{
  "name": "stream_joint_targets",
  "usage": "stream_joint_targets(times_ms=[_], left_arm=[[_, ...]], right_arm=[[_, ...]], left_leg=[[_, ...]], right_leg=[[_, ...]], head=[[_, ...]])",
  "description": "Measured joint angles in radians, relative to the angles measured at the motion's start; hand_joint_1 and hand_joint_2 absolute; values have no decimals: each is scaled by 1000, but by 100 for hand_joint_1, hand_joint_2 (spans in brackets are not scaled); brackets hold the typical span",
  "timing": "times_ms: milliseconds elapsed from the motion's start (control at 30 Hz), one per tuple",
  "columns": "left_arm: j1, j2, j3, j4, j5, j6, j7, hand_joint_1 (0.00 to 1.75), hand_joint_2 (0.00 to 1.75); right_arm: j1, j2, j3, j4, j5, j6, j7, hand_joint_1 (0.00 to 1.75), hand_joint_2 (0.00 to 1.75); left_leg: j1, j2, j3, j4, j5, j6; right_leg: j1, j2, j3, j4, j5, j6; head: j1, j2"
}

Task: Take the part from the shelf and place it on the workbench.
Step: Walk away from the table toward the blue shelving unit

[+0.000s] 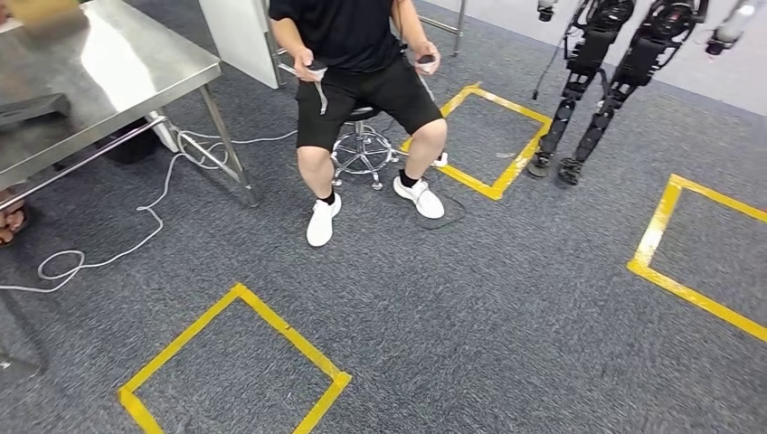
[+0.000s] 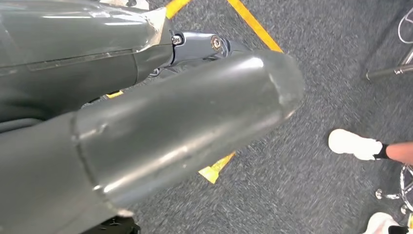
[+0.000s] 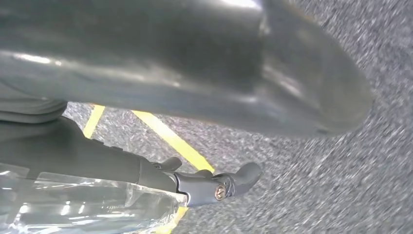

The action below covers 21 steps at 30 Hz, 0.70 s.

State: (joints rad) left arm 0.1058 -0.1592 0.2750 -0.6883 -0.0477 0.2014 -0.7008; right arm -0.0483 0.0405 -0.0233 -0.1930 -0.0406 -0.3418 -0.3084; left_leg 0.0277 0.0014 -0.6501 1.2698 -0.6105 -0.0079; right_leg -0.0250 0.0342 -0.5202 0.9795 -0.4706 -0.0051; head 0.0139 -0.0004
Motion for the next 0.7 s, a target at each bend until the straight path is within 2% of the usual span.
stream_joint_targets(times_ms=[33,67,133,167,200,233,267,300,333,400,433,467,500,533,567,600,633,667,700], left_arm=[[0,0,0,0,0,0,0,0,0],[0,1,0,0,0,0,0,0,0],[0,2,1,0,0,0,0,0,0],[0,2,0,0,0,0,0,0,0],[0,3,0,0,0,0,0,0,0],[-1,3,0,0,1,0,0,0,0],[-3,2,0,0,1,0,0,0,0],[-4,2,-1,0,1,0,0,0,0],[-5,1,-1,0,1,0,0,0,0],[-2,1,0,0,2,0,0,0,0],[0,1,0,0,2,0,0,0,0],[1,1,0,0,2,0,0,0,0],[1,1,0,0,2,0,0,0,0],[1,1,0,0,2,0,0,0,0],[0,1,0,0,2,0,0,0,0],[-1,1,0,0,2,0,0,0,0],[0,1,0,0,2,0,0,0,0],[-1,1,0,0,2,0,0,0,0],[-2,1,0,0,2,0,0,0,0]], right_arm=[[1,0,-2,0,0,0,0,0,0],[2,0,-3,0,0,0,0,0,0],[-1,1,-5,-1,0,0,0,0,0],[-3,1,-5,-2,0,0,0,0,0],[-4,1,-5,-2,0,0,0,0,0],[-3,1,-5,-3,0,0,0,0,0],[-1,0,-6,-3,0,0,0,0,0],[0,-1,-7,-3,0,0,0,0,0],[0,-1,-8,-3,0,0,0,0,0],[-2,0,-10,-3,0,0,0,0,0],[-3,0,-11,-3,0,0,-1,0,0],[-2,0,-11,-3,0,0,-1,0,0],[-1,-1,-12,-3,0,0,0,0,0],[0,-1,-12,-3,-1,0,0,0,0],[1,-2,-13,-3,-1,0,0,0,0],[1,-2,-13,-4,-1,0,0,0,0],[-2,-3,-13,-4,-1,0,0,0,0],[-4,-3,-13,-5,-1,0,-1,0,0],[-5,-3,-14,-6,-1,0,-1,0,0]], left_leg=[[1,-3,18,-36,30,1],[3,-14,48,-99,68,4],[6,-58,102,-220,117,8],[5,-73,114,-250,124,10],[2,-79,117,-260,122,14],[-1,-69,117,-264,124,20],[-2,-56,117,-269,129,28],[-3,-44,116,-274,134,38],[-3,-30,116,-279,138,47],[-5,0,112,-282,142,57],[-8,16,110,-282,142,59],[-9,31,108,-282,142,60],[-10,45,107,-282,143,60],[-11,58,107,-282,143,59],[-11,71,108,-281,143,58],[-13,83,110,-280,142,55],[-17,94,113,-279,140,50],[-20,105,116,-278,138,44],[-23,117,119,-277,136,38]], right_leg=[[0,14,1,2,0,0],[0,27,2,4,0,1],[4,52,-2,9,0,7],[5,63,-8,10,2,14],[5,74,-16,10,6,23],[3,84,-24,7,9,32],[2,83,-31,9,11,39],[1,66,-40,20,5,42],[2,40,-58,51,-12,41],[3,-11,-119,171,-71,31],[2,-19,-151,238,-99,30],[2,-21,-171,284,-114,31],[2,-23,-171,295,-113,37],[1,-27,-151,267,-100,44],[1,-40,-112,206,-78,51],[2,-69,-65,130,-56,55],[5,-96,-29,67,-39,54],[9,-116,-7,25,-29,50],[12,-125,1,8,-25,43]], head=[[0,0],[0,0],[-1,0],[-1,0],[-1,0],[-2,0],[-2,0],[-1,0],[2,0],[6,0],[8,0],[7,0],[8,0],[9,0],[10,0],[13,0],[16,0],[17,0],[17,0]])
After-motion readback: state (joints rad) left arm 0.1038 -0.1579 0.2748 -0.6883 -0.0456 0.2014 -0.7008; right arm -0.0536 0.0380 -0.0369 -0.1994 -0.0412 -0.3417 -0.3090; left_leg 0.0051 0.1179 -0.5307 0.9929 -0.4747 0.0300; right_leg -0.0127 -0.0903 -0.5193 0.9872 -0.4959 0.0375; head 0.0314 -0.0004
